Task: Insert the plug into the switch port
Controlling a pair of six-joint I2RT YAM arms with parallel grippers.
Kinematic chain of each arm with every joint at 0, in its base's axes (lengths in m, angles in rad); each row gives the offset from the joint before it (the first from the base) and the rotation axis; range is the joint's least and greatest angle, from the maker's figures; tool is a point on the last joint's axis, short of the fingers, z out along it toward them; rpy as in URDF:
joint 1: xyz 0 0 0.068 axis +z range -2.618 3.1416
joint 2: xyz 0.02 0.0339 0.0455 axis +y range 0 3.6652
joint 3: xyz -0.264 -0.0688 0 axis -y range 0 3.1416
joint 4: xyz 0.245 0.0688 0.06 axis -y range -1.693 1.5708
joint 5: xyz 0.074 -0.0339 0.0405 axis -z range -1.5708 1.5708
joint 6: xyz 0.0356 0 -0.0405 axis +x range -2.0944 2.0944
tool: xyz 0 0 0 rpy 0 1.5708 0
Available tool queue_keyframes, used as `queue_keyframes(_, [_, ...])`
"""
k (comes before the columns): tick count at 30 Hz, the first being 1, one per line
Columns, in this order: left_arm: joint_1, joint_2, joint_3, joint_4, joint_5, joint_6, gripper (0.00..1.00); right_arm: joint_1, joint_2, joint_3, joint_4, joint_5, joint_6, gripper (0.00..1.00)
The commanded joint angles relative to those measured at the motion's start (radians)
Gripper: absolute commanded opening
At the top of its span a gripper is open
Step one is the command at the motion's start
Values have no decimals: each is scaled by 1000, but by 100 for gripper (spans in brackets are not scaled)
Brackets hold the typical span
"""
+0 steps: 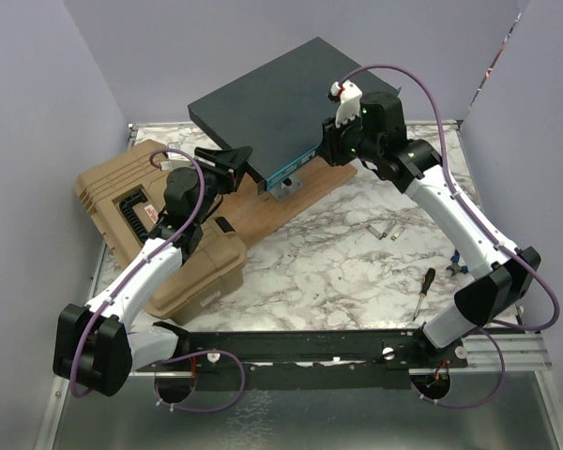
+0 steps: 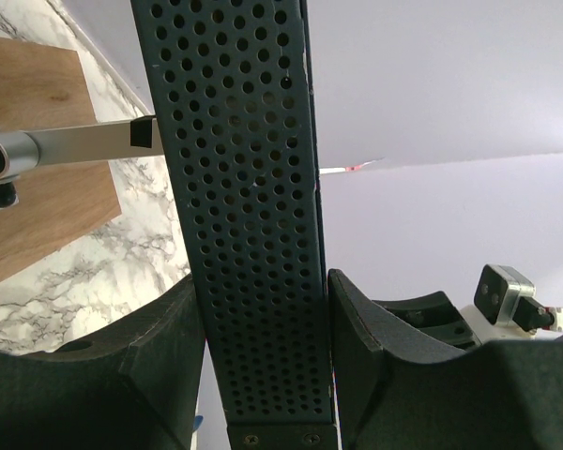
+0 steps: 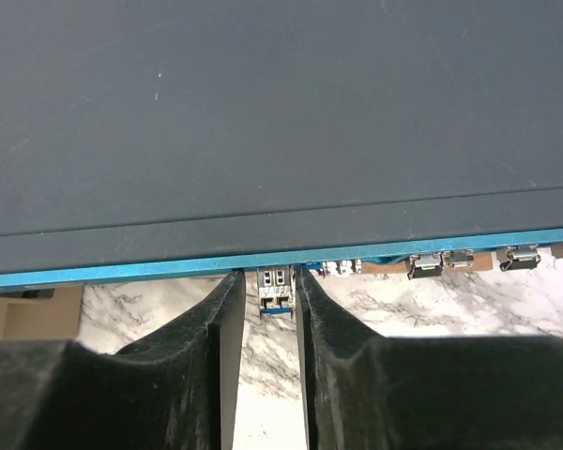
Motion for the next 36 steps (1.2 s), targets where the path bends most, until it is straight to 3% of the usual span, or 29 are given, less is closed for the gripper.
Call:
queue_keyframes(1, [-17, 13, 2, -36, 22, 42, 0, 10, -50, -40, 203, 35, 7, 34])
queue_keyframes(16, [-16, 19, 8, -36, 25, 46, 0, 6, -191, -228, 159, 93, 7, 34])
queue_keyframes(28, [-16, 18, 10, -35, 24, 45, 0, 5, -165, -250, 168, 79, 7, 12])
queue_keyframes(36, [-16, 21, 13, -37, 26, 45, 0, 5, -142, -235, 187, 69, 7, 7])
